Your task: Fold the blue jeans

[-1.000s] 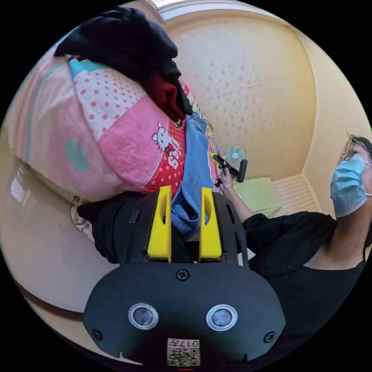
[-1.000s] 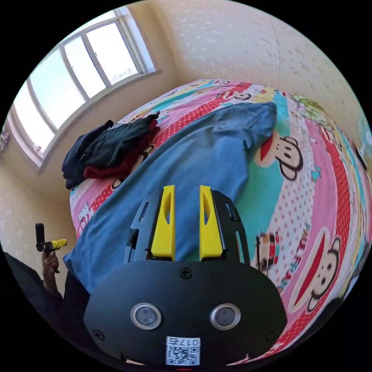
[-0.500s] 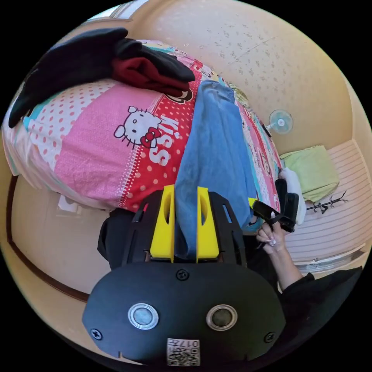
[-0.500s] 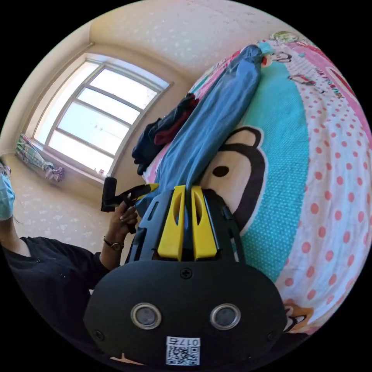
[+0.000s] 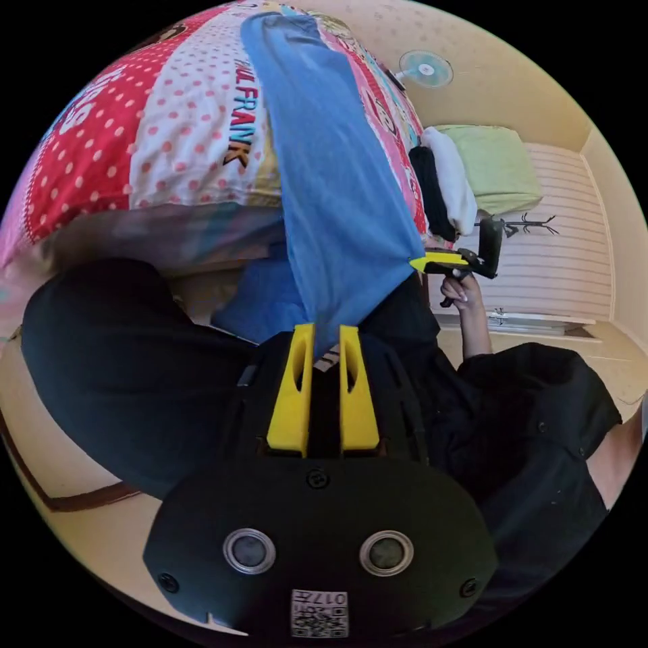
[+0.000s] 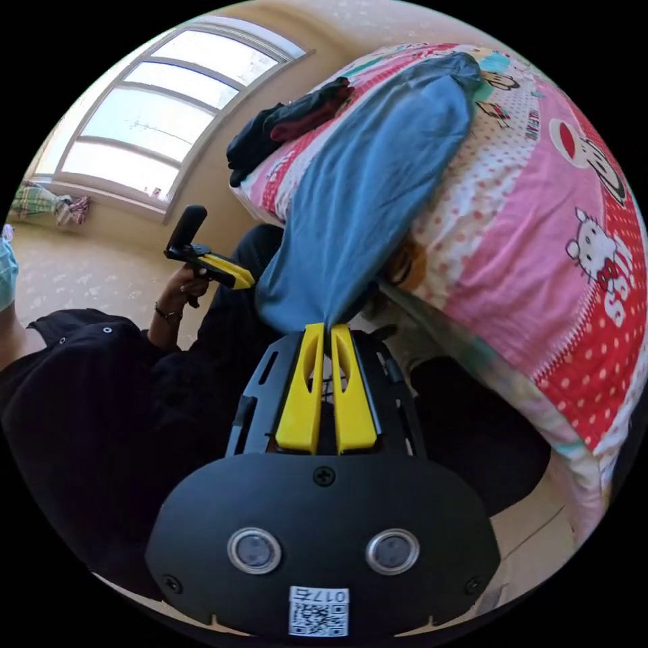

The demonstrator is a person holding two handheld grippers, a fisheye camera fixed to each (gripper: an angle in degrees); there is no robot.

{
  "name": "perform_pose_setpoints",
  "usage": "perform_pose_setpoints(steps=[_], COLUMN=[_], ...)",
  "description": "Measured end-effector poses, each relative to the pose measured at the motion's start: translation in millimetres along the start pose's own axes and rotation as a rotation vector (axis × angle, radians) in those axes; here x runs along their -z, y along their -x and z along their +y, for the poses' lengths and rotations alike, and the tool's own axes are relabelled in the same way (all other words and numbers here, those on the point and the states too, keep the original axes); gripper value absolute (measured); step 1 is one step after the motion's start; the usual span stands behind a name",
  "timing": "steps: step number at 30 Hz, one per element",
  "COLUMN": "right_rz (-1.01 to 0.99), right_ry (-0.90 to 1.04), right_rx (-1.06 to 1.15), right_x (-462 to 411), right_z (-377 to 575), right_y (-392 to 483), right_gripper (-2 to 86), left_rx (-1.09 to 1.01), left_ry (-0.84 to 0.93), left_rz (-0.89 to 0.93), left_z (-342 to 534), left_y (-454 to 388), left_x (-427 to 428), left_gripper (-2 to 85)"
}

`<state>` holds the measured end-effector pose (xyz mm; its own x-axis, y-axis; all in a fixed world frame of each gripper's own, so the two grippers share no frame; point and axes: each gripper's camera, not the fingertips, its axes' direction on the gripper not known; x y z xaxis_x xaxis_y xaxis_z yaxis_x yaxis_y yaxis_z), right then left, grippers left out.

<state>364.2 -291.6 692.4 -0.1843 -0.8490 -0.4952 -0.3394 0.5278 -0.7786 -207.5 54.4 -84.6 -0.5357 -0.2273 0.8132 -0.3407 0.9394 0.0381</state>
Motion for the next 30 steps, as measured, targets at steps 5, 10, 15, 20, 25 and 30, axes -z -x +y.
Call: perform_pose_setpoints(steps=[5, 10, 15, 20, 25, 30], right_rz=[-0.072, -0.042, -0.124, -0.301, -0.45, -0.404], right_ry=[-0.224, -0.397, -0.417, -0.436, -0.416, -0.316], right_rx=[-0.137, -0.138, -0.192, -0.198, -0.179, -0.138], right_x=[49.0, 84.4, 72.2, 58.8, 53.5, 38.8], right_z=[3.1, -50.7, -107.5, -94.2, -82.0, -114.7], right_y=[-43.9, -66.9, -112.3, -137.6, -143.9, -133.7], right_gripper=[9.3, 12.3, 14.6, 15.1, 15.1, 13.1], left_rx=[-0.004, -0.064, -0.027, -0.035, -0.017, -0.069], left_ry=[-0.215, -0.386, -0.431, -0.475, -0.484, -0.329], left_rz=[0.083, 0.04, 0.043, 0.204, 0.213, 0.268], left_z=[-15.9, -64.5, -109.5, -79.6, -66.8, -100.3], left_y=[12.5, 11.2, 36.9, 49.9, 49.9, 46.3], left_x=[40.8, 76.8, 73.5, 68.7, 59.3, 48.7], left_gripper=[12.9, 13.5, 13.0, 12.3, 7.9, 4.3])
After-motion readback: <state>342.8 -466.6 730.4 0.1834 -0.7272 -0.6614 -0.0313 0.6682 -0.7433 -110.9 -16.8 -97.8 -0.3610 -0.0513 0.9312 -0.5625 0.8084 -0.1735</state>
